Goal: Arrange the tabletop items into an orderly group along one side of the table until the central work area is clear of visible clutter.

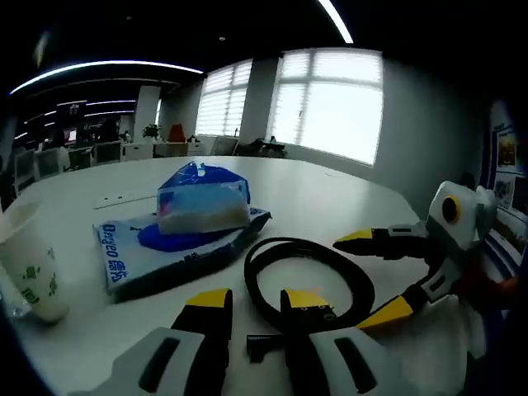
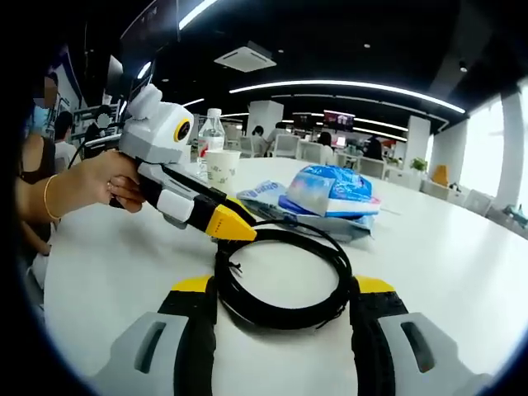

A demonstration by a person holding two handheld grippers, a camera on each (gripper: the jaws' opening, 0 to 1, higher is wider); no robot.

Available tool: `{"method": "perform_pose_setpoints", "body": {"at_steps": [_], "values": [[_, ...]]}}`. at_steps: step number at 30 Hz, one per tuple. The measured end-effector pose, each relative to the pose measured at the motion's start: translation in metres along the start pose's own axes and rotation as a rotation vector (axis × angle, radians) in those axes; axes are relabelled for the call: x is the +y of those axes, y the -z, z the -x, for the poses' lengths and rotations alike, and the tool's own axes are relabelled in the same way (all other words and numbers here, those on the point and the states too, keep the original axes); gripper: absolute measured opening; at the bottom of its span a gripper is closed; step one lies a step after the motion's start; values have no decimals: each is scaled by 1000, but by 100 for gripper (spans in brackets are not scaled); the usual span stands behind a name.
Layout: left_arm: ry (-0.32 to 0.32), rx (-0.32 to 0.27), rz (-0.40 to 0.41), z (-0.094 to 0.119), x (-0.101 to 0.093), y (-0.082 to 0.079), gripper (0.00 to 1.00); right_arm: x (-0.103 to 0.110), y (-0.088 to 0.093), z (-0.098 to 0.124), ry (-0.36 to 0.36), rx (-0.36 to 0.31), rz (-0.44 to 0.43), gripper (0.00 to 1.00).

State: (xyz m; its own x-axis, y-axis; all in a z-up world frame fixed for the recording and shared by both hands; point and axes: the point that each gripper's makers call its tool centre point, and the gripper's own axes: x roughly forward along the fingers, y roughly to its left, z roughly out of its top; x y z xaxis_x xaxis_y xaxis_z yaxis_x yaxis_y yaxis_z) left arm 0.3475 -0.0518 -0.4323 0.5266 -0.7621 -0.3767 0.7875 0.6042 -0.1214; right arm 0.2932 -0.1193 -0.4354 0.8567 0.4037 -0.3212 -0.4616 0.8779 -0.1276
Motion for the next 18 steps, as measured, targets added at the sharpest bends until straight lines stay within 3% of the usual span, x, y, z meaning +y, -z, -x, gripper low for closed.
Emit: {"method": "perform_pose_setpoints", "body": {"at_steps": [14,18], "values": [[-4,11,-109,7,-9,0,22,1,-1,5,-13,-12,-9,61],[-53,-1,-180,11,2,-5,22,-1,-4,6,-18,-24,-9,61]]}}
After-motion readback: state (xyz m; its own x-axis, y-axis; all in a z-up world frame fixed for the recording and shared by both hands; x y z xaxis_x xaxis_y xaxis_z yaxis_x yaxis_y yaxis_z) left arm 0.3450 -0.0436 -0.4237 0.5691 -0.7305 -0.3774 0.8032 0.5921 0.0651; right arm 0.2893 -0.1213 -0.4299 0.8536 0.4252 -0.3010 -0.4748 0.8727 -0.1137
